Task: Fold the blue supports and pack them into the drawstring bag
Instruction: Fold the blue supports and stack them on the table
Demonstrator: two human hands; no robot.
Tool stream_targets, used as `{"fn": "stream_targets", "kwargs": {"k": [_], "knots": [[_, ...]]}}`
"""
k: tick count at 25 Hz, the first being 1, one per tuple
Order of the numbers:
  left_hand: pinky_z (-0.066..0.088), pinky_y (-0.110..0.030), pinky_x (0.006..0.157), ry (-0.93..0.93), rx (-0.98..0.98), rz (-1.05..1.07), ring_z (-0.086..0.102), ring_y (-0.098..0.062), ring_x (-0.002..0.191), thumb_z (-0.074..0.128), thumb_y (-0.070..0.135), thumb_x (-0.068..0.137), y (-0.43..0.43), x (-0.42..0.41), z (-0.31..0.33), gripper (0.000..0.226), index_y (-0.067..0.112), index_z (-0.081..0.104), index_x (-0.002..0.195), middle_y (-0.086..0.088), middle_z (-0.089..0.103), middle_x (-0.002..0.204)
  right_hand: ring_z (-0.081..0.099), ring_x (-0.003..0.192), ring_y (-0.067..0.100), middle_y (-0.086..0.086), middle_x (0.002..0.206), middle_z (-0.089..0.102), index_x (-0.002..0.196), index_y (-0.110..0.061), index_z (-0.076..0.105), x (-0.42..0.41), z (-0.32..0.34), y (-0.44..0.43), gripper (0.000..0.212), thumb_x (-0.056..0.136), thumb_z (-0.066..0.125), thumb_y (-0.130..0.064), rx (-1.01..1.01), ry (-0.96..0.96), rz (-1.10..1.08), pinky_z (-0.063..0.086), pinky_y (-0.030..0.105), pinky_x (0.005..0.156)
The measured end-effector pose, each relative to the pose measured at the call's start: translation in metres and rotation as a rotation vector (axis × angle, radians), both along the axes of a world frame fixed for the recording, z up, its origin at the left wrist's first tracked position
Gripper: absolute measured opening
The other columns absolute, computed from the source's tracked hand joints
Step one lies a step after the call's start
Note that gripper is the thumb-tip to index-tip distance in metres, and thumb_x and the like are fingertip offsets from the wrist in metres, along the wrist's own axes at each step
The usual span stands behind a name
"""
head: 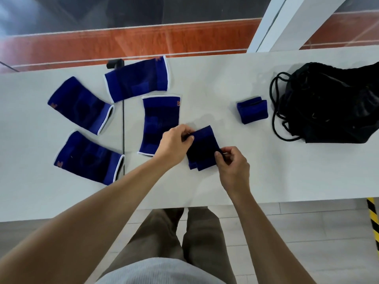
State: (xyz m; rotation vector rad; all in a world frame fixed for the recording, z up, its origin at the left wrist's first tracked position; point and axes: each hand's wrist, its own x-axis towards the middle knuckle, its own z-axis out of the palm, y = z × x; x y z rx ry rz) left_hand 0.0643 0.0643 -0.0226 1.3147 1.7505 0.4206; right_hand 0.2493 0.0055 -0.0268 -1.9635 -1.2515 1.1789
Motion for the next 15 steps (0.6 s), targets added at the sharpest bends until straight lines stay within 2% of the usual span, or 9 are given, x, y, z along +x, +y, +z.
{"fn": "stream_targets", "kwargs": {"k": [3,5,9,12,15], "knots": [[0.057,-0.038,0.083,0.09,0.037,-0.038,0.065,-0.015,0.089,0.062,0.017,0.096,0.002,-0.008,-0.014,0.012,0.017,0.067,0.107,0.004,0.069,0.099,0.062,0.074,0.0,-0.013,0.084,0.065,0.104,-0.018,0.065,-0.016,-0.012,0.005,0.019,0.098,0.061,-0.036,-0.02,-0.102,0.028,0.042,0.006,0.055],[0.057,-0.038,0.082,0.145,0.061,-0.064,0.063,-0.017,0.09,0.061,0.018,0.096,0.0,-0.008,-0.022,0.011,0.017,0.066,0.107,0.002,0.067,0.102,0.061,0.071,0.005,-0.011,0.083,0.065,0.103,-0.017,0.064,-0.021,-0.02,0.007,0.02,0.098,0.061,-0.036,-0.036,-0.155,0.027,0.039,0.009,0.056],[0.048,-0.029,0.072,0.226,0.159,-0.13,0.056,-0.019,0.087,0.058,0.014,0.098,-0.001,-0.005,-0.028,0.011,0.012,0.063,0.107,-0.001,0.054,0.108,0.062,0.07,0.012,-0.007,0.082,0.066,0.099,-0.014,0.063,-0.025,-0.025,0.006,0.018,0.096,0.065,-0.033,-0.041,-0.213,0.033,0.04,0.015,0.056],[0.05,-0.038,0.072,0.275,0.255,-0.246,0.053,-0.023,0.085,0.054,0.014,0.1,0.0,-0.005,-0.031,0.007,0.012,0.058,0.105,-0.003,0.056,0.109,0.061,0.068,0.015,-0.004,0.081,0.067,0.096,-0.014,0.06,-0.028,-0.025,0.005,0.016,0.094,0.066,-0.029,-0.033,-0.236,0.035,0.04,0.022,0.057],[0.05,-0.043,0.072,0.299,0.282,-0.26,0.051,-0.024,0.084,0.051,0.015,0.101,0.0,-0.004,-0.034,0.006,0.012,0.056,0.104,-0.004,0.058,0.104,0.062,0.069,0.017,-0.004,0.082,0.067,0.096,-0.014,0.06,-0.028,-0.025,0.007,0.017,0.095,0.066,-0.029,-0.044,-0.235,0.032,0.044,0.025,0.059]]}}
